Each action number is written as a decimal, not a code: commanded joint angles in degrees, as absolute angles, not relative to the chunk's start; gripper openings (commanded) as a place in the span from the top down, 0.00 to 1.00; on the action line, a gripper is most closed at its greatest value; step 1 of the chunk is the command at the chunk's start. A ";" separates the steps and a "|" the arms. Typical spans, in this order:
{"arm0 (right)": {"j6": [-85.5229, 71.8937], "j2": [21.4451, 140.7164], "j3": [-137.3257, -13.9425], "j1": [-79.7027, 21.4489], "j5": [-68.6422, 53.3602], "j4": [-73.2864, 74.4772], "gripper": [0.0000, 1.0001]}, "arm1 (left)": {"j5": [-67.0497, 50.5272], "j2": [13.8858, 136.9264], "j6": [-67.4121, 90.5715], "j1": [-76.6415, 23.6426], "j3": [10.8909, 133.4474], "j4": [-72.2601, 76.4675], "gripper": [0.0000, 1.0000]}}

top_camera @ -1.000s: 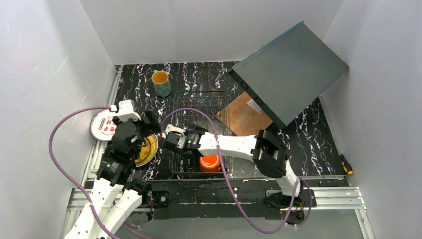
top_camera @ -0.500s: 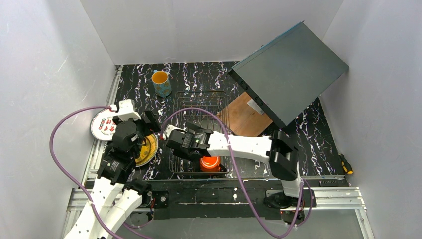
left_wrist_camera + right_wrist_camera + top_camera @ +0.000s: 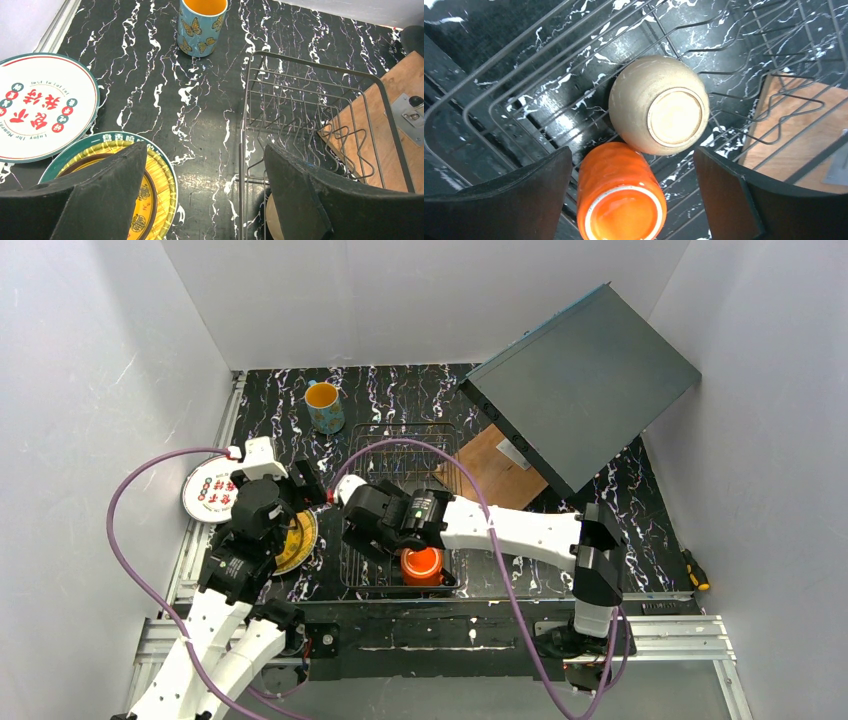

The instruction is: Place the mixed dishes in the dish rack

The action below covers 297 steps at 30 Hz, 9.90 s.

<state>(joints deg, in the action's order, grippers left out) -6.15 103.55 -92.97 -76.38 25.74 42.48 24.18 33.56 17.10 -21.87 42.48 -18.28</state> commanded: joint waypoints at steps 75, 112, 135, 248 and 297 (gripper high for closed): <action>-19.02 73.56 -70.22 -57.35 -3.16 23.12 0.02 | -27.80 86.49 45.50 4.22 88.27 -3.68 1.00; -36.33 58.37 -54.13 -48.79 -18.35 -20.84 0.02 | -61.74 67.90 74.20 -20.39 40.91 80.71 1.00; -41.51 64.42 -55.61 -49.81 -18.82 -27.26 0.02 | -58.86 64.18 59.86 -22.81 40.43 61.10 1.00; -47.11 82.22 -75.60 -65.68 5.46 20.01 0.99 | 8.92 45.08 17.93 -9.29 50.72 -12.92 0.02; -34.64 108.21 -101.40 -77.51 20.39 46.68 0.02 | 8.72 45.79 18.38 -10.01 50.87 -13.45 0.02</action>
